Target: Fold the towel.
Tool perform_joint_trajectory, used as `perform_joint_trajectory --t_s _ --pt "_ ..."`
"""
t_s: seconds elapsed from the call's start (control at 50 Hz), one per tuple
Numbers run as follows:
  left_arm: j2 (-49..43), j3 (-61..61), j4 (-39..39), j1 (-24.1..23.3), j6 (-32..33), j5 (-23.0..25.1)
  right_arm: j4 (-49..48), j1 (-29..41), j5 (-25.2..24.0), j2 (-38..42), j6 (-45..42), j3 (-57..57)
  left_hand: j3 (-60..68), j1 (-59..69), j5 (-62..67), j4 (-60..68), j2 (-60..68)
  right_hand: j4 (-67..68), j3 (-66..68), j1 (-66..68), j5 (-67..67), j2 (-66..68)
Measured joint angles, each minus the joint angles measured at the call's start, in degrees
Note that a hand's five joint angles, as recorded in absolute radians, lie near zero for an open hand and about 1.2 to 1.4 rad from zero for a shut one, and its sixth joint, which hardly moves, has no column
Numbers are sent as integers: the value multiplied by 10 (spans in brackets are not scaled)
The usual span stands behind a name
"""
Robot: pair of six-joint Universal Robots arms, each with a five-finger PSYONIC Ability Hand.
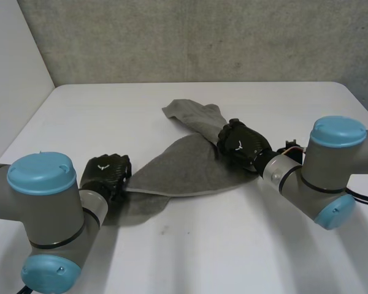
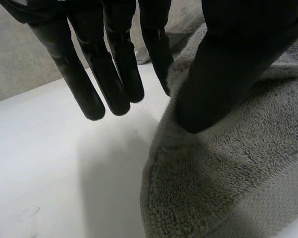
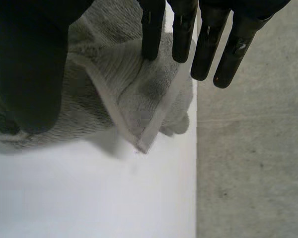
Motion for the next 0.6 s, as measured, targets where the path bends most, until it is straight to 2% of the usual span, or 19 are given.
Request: perform_joint_trajectory --t_s 0.1,0.14,0.16,0.18,0.2,0.22,0.26,0.32,0.48,0.54,0.56,0.58,0.6 --pt "0 0 3 0 0 -1 -47 0 -8 27 -21 -12 122 116 122 122 126 34 32 28 28 35" --pt "0 0 4 0 0 -1 -63 0 -16 38 -24 -16 143 132 142 141 144 109 108 98 100 116" --pt "0 0 5 0 0 -1 -67 0 -19 41 -24 -18 152 142 152 152 152 109 108 98 100 116" --pt "0 0 5 1 0 -1 -75 -1 -28 47 -24 -21 168 156 167 168 168 170 170 152 159 183" --pt "0 1 5 1 0 -1 -77 -1 -32 49 -24 -22 175 160 172 174 175 170 170 152 159 183" --pt "0 1 6 1 1 -1 -80 -1 -39 51 -23 -24 185 166 181 185 186 280 280 241 265 287" --pt "0 1 6 1 1 -1 -82 -2 -50 54 -21 -26 196 172 189 194 196 310 309 266 295 316" --pt "0 2 6 1 1 -1 -82 -4 -65 53 -18 -28 203 176 195 203 203 456 453 376 442 462" --pt "12 9 5 16 2 -2 -78 -13 -70 14 34 -24 207 181 198 206 207 473 469 379 458 472" --pt "35 12 4 32 3 -1 -78 -24 -42 -28 104 -22 207 181 198 207 207 474 469 379 459 472" --pt "35 12 4 32 3 -1 -78 -24 -42 -28 104 -22 207 181 198 207 207 474 469 379 459 472" --pt "55 14 3 43 3 -1 -78 -33 -17 -61 160 -21 207 181 198 207 207 475 469 379 459 472" --pt "62 15 3 47 3 -1 -78 -36 -8 -71 177 -21 207 181 198 207 207 475 470 379 459 472"
